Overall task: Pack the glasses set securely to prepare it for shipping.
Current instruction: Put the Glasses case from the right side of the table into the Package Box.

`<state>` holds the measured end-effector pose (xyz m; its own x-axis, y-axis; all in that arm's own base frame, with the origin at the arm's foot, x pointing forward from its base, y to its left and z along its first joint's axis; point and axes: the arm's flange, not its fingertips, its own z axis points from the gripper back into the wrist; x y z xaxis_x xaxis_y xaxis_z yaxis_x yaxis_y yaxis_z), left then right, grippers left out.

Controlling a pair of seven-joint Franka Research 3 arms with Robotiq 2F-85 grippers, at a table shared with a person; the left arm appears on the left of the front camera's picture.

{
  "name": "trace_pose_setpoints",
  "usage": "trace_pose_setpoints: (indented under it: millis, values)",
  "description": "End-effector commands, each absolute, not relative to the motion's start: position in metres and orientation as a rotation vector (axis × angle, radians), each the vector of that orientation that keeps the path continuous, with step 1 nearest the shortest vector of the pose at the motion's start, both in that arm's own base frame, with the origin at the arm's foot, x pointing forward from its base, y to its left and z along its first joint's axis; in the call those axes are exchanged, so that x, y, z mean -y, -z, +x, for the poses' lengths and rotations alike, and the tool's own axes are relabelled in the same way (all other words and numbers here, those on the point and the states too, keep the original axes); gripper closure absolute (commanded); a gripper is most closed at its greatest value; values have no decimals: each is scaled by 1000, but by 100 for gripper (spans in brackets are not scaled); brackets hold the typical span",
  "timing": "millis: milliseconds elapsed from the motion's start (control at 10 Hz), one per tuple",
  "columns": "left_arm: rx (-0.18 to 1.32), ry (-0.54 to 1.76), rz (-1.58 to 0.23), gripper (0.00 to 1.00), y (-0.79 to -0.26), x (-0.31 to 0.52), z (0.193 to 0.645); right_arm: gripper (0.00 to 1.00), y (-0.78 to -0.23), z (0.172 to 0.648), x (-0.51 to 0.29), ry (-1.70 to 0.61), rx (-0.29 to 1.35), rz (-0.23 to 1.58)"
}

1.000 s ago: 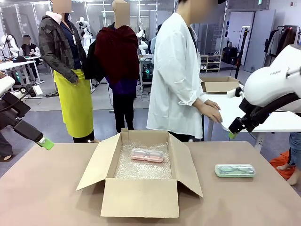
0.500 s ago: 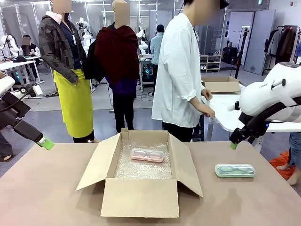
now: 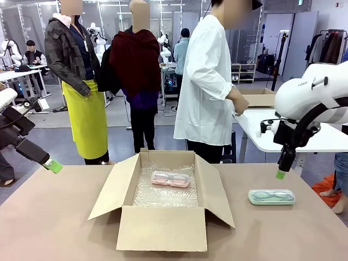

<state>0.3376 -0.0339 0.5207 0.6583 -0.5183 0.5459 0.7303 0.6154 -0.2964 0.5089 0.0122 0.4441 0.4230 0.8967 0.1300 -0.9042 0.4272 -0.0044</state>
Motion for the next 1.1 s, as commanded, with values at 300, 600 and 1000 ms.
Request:
trace_pose_setpoints:
  millis: [300, 600, 1000]
  values:
    - [444, 765, -561, 0, -521, 32, 337, 0, -424, 516, -26, -1354, 213, -52]
    - [444, 765, -561, 0, -521, 32, 337, 0, -431, 517, -31, -1405, 85, 6]
    - [444, 765, -561, 0, -521, 32, 337, 0, -376, 524, -36, -1509, 101, -28]
